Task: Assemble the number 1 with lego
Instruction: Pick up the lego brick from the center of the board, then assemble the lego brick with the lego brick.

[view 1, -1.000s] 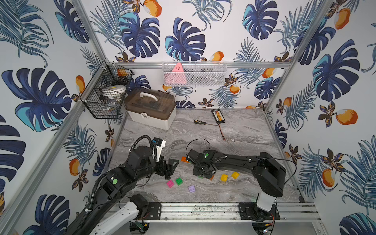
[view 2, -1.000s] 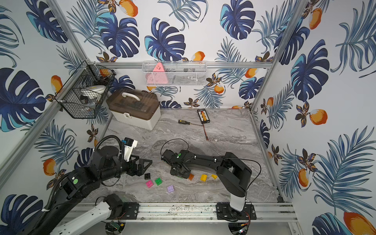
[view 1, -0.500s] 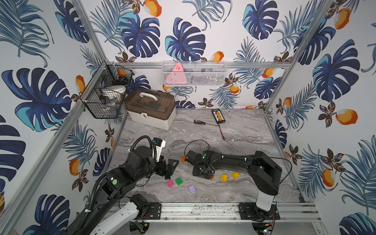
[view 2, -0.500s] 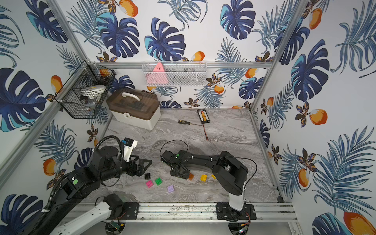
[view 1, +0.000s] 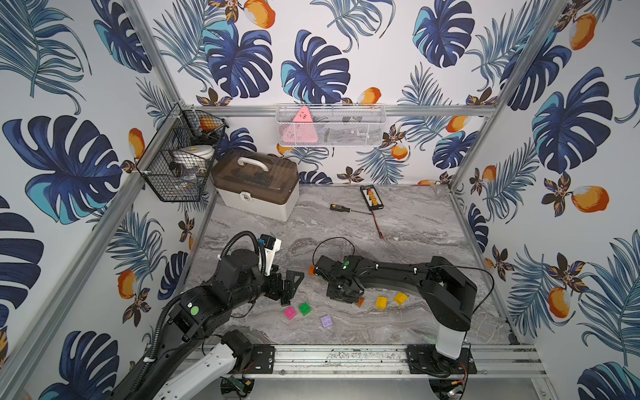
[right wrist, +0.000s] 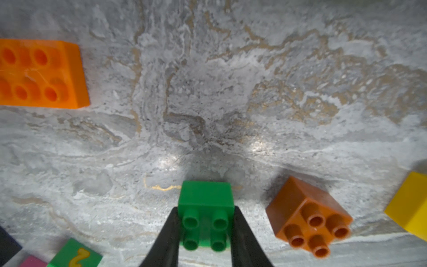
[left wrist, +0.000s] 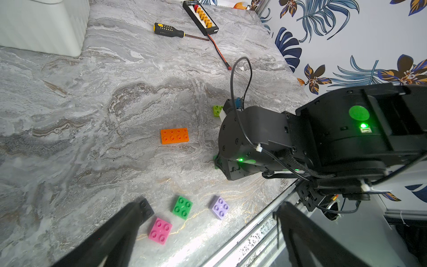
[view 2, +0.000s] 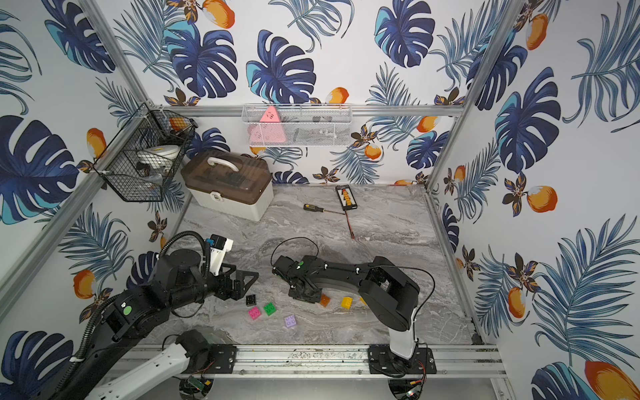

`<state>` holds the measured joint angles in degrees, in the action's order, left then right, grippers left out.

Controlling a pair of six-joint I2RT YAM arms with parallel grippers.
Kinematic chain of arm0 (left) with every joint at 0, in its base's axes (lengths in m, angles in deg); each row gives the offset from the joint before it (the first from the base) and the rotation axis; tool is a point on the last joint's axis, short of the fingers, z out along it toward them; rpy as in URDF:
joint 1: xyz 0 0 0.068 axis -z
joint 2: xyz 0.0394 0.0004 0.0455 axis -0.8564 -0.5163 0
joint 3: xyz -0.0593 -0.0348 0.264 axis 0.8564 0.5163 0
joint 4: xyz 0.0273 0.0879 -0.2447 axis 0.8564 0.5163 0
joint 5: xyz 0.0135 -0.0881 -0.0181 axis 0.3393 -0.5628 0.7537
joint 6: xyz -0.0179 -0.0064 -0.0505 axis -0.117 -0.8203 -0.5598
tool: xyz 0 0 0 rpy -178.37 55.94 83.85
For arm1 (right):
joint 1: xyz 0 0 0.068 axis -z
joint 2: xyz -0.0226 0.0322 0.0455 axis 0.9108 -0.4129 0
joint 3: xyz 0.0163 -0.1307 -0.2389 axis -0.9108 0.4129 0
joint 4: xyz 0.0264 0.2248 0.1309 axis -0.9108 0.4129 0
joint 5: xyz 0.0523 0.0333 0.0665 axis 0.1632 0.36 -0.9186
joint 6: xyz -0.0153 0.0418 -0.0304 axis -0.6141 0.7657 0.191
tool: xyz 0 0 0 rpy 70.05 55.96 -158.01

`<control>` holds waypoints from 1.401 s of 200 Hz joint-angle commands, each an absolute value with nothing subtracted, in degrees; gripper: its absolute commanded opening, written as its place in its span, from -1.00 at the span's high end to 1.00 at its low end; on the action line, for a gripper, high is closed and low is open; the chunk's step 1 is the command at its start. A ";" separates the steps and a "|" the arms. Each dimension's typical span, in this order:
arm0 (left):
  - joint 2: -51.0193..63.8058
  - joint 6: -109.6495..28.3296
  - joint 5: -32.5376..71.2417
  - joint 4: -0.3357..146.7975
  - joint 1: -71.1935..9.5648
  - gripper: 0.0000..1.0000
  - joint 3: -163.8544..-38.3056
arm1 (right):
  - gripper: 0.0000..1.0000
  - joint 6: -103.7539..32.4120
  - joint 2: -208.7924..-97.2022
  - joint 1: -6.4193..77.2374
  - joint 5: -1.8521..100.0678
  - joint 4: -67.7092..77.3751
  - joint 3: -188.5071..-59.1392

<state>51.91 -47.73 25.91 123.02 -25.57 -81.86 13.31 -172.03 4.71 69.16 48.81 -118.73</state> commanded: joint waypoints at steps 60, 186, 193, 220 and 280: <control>54.54 -48.40 29.33 123.36 -25.73 -0.98 -82.03 | 0.46 6.02 -179.82 4.87 75.20 57.65 -137.49; 55.55 -48.40 29.30 122.96 -26.93 -0.98 -81.70 | 0.55 3.72 -191.80 8.75 73.37 58.98 -153.26; 55.55 -48.42 29.16 122.86 -27.13 -0.98 -81.68 | 0.55 3.89 -192.27 8.75 73.39 59.29 -153.71; 55.48 -48.17 28.42 122.67 -27.96 -0.98 -81.65 | 0.55 4.31 -193.54 8.75 74.01 60.66 -155.11; 56.15 -47.92 27.36 122.30 -28.51 -0.98 -81.50 | 0.56 5.70 -195.37 8.40 74.54 62.03 -156.73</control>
<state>55.78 -48.78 28.14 123.02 -28.32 -81.56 4.83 -194.59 8.64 73.66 59.85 -155.84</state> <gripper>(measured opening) 0.989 0.347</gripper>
